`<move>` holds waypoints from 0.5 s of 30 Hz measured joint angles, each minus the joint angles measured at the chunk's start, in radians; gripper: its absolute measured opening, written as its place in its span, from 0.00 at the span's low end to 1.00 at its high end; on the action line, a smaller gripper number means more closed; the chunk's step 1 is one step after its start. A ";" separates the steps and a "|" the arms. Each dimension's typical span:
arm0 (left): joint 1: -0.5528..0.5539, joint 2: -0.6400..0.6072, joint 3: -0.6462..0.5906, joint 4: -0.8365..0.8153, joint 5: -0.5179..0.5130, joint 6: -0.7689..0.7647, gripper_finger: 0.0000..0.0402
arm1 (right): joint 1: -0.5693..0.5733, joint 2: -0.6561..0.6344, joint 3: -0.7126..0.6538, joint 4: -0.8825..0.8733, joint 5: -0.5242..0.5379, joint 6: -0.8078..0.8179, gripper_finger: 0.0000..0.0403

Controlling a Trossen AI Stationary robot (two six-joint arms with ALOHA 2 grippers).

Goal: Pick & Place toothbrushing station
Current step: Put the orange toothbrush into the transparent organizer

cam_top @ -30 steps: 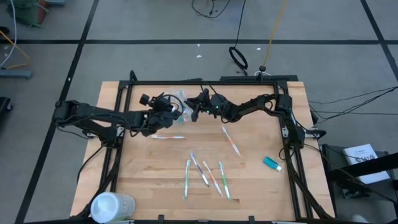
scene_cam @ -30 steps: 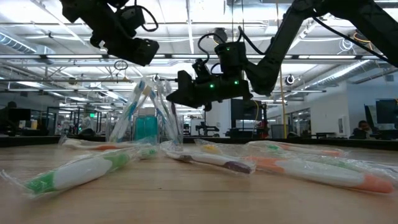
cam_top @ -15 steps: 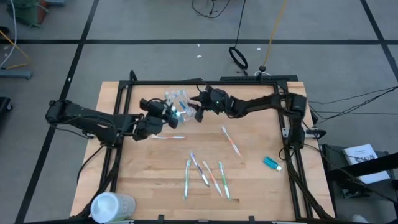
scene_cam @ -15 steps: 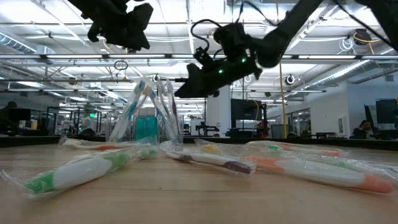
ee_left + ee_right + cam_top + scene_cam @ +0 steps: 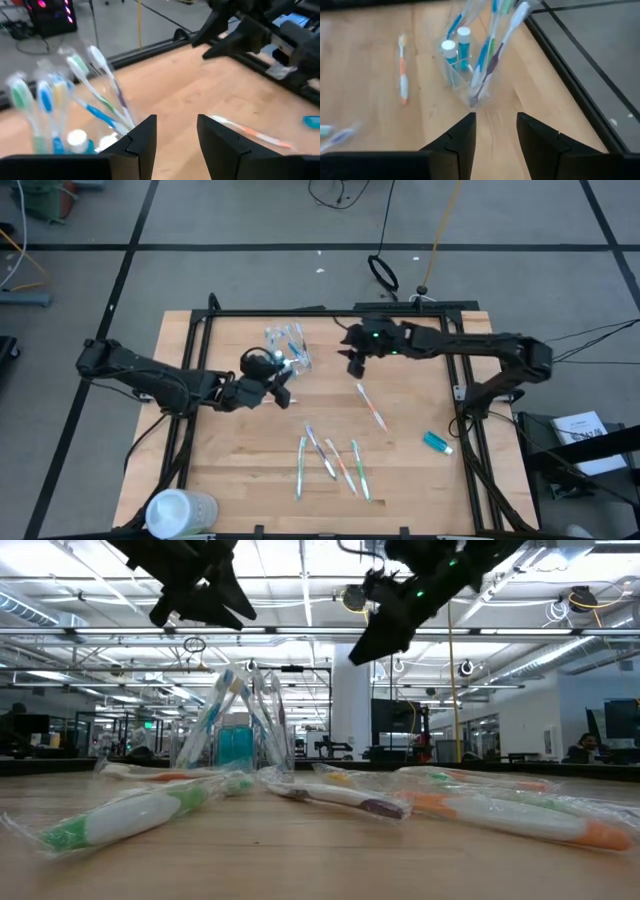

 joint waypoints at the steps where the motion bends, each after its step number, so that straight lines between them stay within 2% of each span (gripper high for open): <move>1: -0.008 -0.001 0.000 0.001 0.004 -0.020 0.37 | 0.000 -0.030 -0.020 -0.001 0.000 0.022 0.34; 5: -0.047 -0.001 0.000 0.001 0.022 -0.087 0.37 | 0.000 -0.156 -0.145 0.043 0.000 0.079 0.33; 8: -0.077 -0.001 0.000 0.003 0.020 -0.130 0.37 | 0.000 -0.244 -0.280 0.137 0.000 0.084 0.33; 11: -0.098 -0.001 0.000 0.004 0.009 -0.164 0.37 | 0.000 -0.317 -0.413 0.310 0.000 0.084 0.33; 15: -0.116 -0.001 0.000 0.004 -0.015 -0.232 0.37 | 0.000 -0.382 -0.551 0.638 0.000 0.081 0.33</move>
